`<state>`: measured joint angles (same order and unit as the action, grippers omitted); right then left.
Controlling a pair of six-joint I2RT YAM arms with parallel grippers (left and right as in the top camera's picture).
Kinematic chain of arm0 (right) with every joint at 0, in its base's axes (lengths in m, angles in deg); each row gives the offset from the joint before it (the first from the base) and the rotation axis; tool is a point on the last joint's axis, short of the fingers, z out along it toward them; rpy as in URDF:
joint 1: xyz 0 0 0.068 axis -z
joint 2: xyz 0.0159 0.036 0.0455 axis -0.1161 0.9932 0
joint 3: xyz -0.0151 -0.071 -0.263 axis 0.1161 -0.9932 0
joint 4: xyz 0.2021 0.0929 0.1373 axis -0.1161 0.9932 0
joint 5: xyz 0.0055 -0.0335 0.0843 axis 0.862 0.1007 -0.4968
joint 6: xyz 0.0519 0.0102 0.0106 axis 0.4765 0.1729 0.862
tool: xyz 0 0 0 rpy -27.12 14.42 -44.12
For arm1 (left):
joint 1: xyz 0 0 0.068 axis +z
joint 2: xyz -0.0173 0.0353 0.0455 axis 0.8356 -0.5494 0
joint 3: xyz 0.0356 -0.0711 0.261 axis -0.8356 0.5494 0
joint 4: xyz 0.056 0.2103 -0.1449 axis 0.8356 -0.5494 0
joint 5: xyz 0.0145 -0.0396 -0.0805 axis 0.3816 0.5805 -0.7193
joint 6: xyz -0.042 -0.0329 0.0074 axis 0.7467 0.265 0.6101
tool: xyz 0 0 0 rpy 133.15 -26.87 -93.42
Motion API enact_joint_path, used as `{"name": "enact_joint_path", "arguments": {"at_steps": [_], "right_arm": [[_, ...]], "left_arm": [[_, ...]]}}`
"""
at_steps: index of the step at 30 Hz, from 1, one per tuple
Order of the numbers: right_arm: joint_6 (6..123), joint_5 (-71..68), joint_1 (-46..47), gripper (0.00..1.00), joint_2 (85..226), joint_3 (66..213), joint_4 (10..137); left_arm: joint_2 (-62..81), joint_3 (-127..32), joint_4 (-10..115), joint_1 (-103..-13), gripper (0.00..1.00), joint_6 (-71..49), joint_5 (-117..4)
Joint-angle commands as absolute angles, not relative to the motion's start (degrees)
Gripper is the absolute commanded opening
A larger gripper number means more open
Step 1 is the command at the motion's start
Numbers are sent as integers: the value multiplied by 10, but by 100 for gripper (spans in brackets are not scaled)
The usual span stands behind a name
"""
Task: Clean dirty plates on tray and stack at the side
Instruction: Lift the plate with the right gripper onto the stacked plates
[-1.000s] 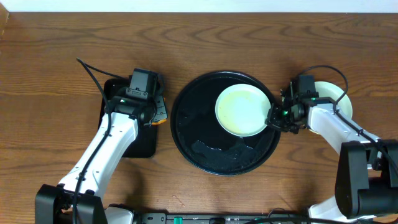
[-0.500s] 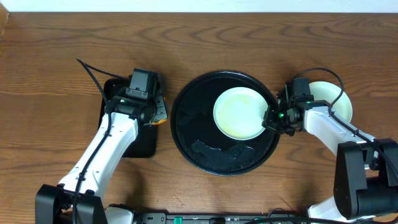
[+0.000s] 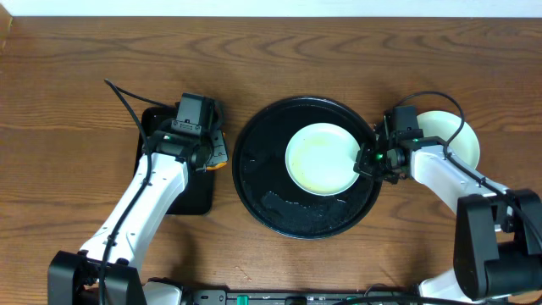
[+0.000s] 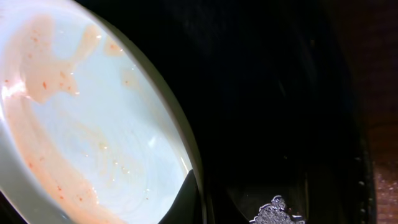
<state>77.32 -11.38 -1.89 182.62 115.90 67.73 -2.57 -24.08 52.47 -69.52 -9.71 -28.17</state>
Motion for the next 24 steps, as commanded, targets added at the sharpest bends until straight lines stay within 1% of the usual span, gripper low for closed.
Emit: {"name": "enact_joint_path", "arguments": {"at_steps": [1,7,13,20,24], "right_arm": [[737,-112,-25,1,1776,1171,674],[707,-68,-26,1,1690,1185,673],[665,32,-39,1,1624,1185,673],[625,144,-76,1,1611,1186,672],[576,228,-116,1,1611,1190,664]], "left_arm": [[-25,-233,523,-692,8,-104,-275],[-25,-233,523,-692,8,-104,-275],[-25,-233,523,-692,8,-104,-275],[-25,-233,523,-692,8,-104,-275],[-25,-233,523,-692,8,-104,-275]]}}
